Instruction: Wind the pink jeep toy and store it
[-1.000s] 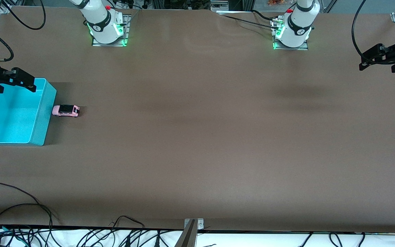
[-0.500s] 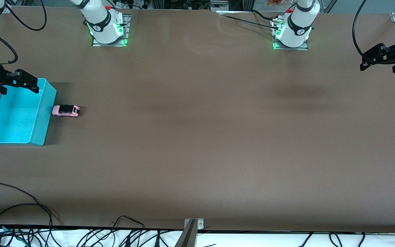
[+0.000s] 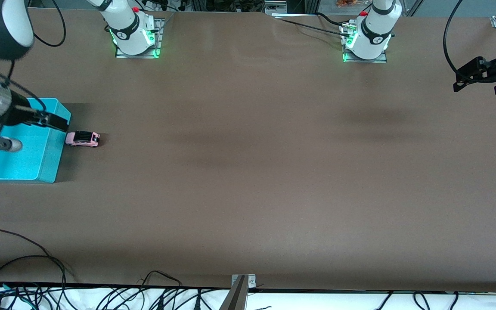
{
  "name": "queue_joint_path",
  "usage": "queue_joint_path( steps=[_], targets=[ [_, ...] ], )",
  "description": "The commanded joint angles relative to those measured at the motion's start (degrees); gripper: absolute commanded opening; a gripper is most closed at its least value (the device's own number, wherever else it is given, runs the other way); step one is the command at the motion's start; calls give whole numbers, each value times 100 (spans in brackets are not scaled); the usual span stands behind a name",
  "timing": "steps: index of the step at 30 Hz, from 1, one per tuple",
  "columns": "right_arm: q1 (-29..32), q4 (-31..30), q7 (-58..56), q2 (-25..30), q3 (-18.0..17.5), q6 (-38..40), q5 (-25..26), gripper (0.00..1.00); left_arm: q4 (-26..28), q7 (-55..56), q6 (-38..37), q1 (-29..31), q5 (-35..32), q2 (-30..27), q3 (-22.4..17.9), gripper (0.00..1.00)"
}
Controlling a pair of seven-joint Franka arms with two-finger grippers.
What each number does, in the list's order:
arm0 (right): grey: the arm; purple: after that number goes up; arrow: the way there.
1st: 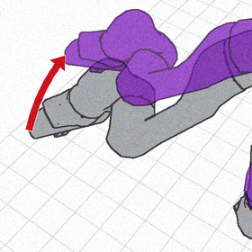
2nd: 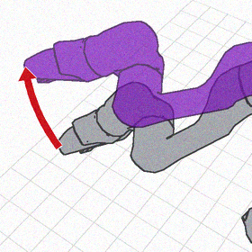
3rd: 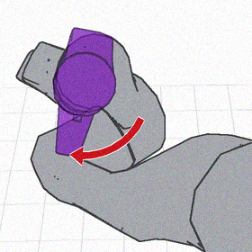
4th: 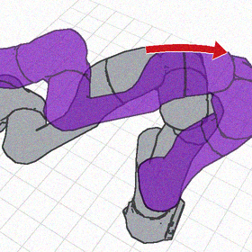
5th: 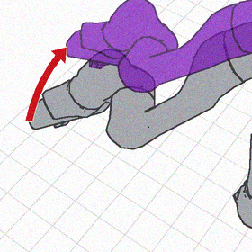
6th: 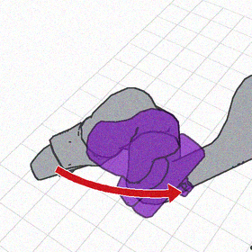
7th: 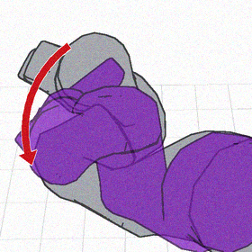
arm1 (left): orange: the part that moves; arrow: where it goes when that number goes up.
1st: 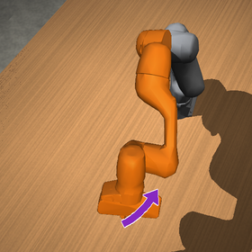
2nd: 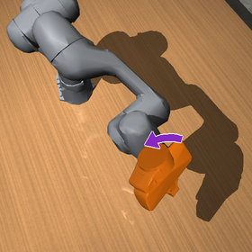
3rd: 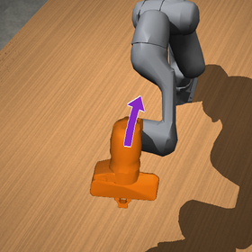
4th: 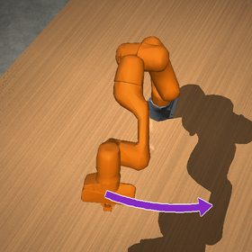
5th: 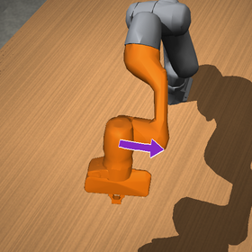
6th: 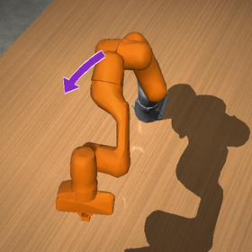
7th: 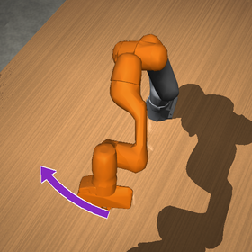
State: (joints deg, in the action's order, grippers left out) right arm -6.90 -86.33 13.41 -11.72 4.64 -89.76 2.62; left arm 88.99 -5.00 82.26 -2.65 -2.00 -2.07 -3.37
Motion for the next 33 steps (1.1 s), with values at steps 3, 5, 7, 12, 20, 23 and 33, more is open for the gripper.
queue_joint_path(
  steps=[3,5,7,12,20,23,33],
  targets=[
    [39,90,827,-480,37,2,186,100,-101,26,36,-34,-108,57,-14,100],
    [40,20,1319,-481,45,2,186,100,-110,34,36,-34,-108,75,-14,100],
    [40,-6,1794,-490,46,37,186,100,-119,26,36,-34,-108,92,-14,100],
    [40,-374,2288,-420,54,151,169,100,-119,-1,36,-34,-116,92,-14,100],
    [83,-946,2306,-156,607,73,-314,100,-110,-18,27,-34,-116,92,-14,100],
    [83,-1139,2454,-147,731,-23,-333,100,-110,-18,27,-25,-116,92,-14,100],
    [83,-2545,3237,249,827,-1561,-341,100,-102,-18,27,-25,-116,92,-14,100]
  ],
)
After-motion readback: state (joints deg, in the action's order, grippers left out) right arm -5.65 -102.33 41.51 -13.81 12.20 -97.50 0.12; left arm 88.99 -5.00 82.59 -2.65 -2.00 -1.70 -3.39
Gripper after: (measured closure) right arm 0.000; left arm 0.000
